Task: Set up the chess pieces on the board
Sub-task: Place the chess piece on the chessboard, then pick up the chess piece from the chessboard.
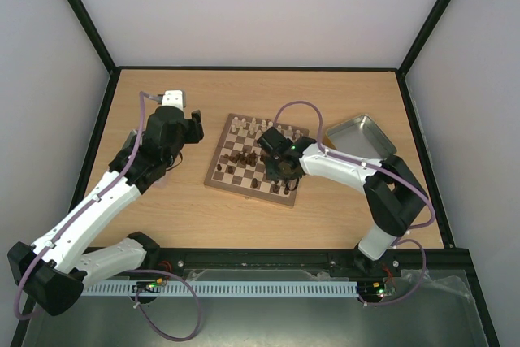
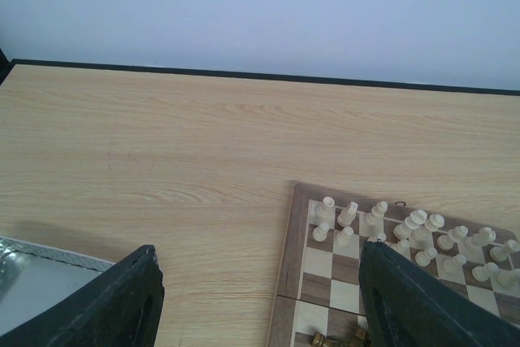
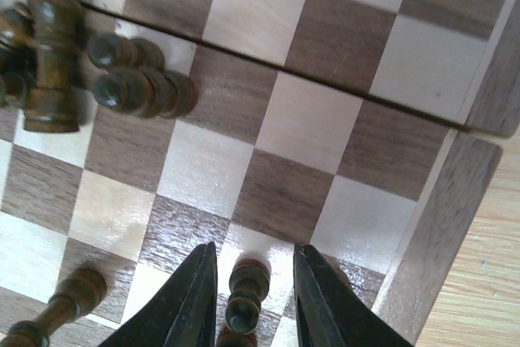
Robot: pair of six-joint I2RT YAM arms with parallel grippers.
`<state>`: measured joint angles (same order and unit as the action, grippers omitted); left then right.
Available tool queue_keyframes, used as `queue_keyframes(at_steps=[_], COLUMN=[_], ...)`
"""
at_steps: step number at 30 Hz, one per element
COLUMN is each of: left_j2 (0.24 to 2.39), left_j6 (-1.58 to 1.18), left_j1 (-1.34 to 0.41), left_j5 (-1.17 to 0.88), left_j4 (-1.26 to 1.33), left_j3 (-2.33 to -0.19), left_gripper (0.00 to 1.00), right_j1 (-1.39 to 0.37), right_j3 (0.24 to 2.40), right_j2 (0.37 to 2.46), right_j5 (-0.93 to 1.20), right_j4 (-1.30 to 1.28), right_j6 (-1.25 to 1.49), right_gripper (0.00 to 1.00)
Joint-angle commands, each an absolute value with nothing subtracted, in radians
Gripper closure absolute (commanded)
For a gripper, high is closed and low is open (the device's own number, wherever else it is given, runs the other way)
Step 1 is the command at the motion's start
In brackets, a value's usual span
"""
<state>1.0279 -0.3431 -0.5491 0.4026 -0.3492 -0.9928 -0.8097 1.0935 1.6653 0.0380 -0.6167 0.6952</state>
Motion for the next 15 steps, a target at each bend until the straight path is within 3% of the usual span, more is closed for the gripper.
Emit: queue_keyframes(at_steps=[1,15], left_j2=[1.014,1.006], left_j6=[-0.334,-0.336], left_j1=[-0.546,-0.546], left_j5=[0.419,0.422], left_j4=[-0.33,-0.327], left_j3=[-0.981,-0.978], left_gripper=[0.32,0.32], right_j1=[-0.815,-0.815], right_j3=[1.142,1.265], right_j2=[1.617,1.755], right_j5=[-0.055,-0.091], right_j4=[-0.598,-0.521], right_j6=[0.726,0.699], right_gripper=[0.74,0.66])
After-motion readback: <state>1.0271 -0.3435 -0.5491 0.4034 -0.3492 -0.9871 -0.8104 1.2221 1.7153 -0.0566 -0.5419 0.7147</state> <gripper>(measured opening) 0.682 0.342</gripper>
